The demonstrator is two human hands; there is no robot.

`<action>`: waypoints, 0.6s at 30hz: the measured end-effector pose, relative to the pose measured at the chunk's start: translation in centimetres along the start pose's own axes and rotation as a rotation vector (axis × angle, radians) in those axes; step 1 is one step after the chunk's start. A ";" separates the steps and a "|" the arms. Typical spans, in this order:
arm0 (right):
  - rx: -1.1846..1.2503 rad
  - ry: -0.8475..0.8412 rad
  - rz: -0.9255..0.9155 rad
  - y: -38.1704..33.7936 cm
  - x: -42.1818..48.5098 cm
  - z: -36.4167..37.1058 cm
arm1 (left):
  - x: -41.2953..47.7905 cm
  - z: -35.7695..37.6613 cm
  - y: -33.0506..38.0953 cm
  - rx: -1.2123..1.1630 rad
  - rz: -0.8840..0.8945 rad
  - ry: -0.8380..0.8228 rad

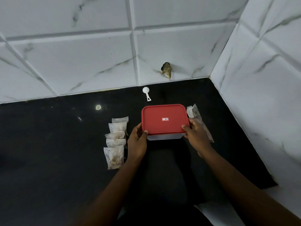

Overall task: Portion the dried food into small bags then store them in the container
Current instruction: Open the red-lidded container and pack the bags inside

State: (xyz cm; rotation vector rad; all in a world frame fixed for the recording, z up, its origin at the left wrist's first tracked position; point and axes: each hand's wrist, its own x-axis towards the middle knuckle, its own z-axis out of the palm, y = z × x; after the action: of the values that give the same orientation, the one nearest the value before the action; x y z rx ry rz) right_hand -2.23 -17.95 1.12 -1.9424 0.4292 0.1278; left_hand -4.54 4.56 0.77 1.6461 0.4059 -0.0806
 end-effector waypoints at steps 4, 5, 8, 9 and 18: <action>0.019 -0.003 0.002 0.6 -0.7 0.0 | -0.5 0.1 -0.7 0.010 0.023 -0.005; 0.021 -0.005 0.006 0.6 -0.7 0.0 | -0.5 0.1 -0.7 0.007 0.034 -0.001; -0.063 0.001 -0.020 0.3 -0.9 0.0 | -0.8 0.1 -0.7 -0.018 0.038 -0.010; -0.150 0.037 -0.067 0.1 -1.1 0.0 | -0.8 0.0 -0.7 -0.026 0.038 -0.025; -0.612 -0.126 -0.695 -4.1 -3.4 4.2 | -0.5 -0.1 -2.2 0.070 0.194 -0.152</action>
State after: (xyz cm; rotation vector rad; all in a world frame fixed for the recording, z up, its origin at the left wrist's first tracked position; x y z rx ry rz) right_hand -3.50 -11.96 3.94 -2.5510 -0.4343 -0.0826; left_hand -5.67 4.71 -1.14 1.7274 0.1283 -0.0748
